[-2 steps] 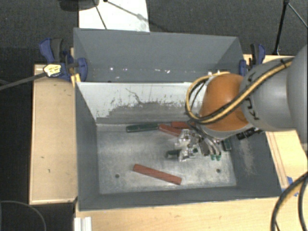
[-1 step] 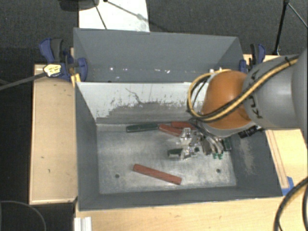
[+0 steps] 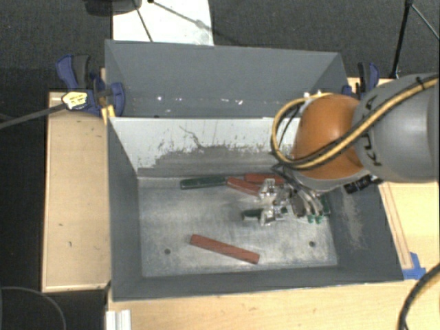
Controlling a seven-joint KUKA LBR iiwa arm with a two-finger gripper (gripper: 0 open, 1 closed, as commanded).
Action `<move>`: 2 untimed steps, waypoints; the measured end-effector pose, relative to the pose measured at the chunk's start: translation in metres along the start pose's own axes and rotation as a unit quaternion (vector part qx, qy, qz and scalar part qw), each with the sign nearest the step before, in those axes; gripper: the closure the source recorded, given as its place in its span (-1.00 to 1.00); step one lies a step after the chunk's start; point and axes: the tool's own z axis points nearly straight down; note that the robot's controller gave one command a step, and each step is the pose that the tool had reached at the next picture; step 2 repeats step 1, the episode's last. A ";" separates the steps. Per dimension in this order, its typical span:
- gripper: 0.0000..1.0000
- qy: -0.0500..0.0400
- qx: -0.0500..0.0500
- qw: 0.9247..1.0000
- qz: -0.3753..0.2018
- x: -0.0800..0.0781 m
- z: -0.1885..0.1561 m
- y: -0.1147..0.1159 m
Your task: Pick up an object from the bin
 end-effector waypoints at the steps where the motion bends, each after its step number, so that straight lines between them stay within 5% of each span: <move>1: 1.00 -0.001 0.000 1.000 0.000 -0.001 -0.017 0.000; 2: 1.00 -0.001 0.000 1.000 0.000 -0.001 -0.017 0.000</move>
Offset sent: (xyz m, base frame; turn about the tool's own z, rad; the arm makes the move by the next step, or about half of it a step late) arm -0.0002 -0.0001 0.0234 0.0000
